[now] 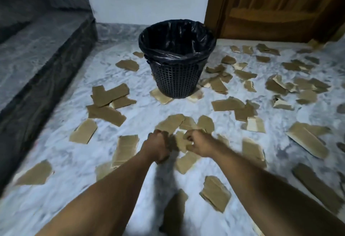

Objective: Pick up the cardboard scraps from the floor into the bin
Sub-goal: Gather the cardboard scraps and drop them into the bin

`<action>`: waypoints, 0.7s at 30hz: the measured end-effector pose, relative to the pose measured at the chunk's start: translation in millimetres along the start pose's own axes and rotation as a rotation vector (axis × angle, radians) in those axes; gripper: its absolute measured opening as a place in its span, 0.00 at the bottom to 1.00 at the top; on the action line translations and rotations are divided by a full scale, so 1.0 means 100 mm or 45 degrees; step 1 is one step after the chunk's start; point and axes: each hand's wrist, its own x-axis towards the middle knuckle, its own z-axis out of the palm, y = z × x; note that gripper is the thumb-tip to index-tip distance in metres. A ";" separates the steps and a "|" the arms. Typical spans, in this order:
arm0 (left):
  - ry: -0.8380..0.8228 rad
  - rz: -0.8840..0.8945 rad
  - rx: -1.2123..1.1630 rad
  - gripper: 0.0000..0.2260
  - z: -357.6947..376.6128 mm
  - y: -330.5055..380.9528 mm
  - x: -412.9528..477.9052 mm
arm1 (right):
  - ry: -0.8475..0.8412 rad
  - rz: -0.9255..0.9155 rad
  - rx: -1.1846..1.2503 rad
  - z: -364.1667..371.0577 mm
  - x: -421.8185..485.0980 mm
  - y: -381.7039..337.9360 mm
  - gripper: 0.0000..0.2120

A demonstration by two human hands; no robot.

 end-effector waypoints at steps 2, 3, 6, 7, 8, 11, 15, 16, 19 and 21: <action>-0.026 0.013 0.064 0.20 0.27 -0.14 -0.13 | -0.099 -0.110 -0.346 0.25 -0.17 0.09 0.23; -0.041 0.038 0.120 0.21 0.36 -0.21 -0.18 | -0.138 -0.141 -0.424 0.33 -0.25 0.12 0.24; 0.044 0.104 0.294 0.25 0.49 -0.36 -0.26 | -0.159 -0.136 -0.548 0.48 -0.37 0.23 0.24; 0.060 0.097 0.324 0.29 0.51 -0.39 -0.26 | -0.132 -0.123 -0.565 0.50 -0.40 0.23 0.23; 0.044 0.084 0.327 0.32 0.51 -0.39 -0.26 | -0.110 -0.092 -0.539 0.52 -0.42 0.24 0.25; -0.059 -0.014 0.216 0.30 0.49 -0.35 -0.26 | -0.096 0.029 -0.431 0.51 -0.46 0.23 0.29; -0.005 -0.038 0.161 0.27 0.44 -0.35 -0.30 | -0.076 0.144 -0.577 0.49 -0.48 0.17 0.24; 0.006 -0.038 0.156 0.26 0.42 -0.35 -0.31 | -0.090 0.157 -0.591 0.50 -0.47 0.15 0.21; -0.004 -0.060 0.121 0.28 0.39 -0.34 -0.31 | -0.208 0.244 -0.483 0.50 -0.46 0.08 0.16; -0.066 -0.138 0.066 0.35 0.40 -0.34 -0.27 | -0.319 0.281 -0.377 0.43 -0.47 0.01 0.20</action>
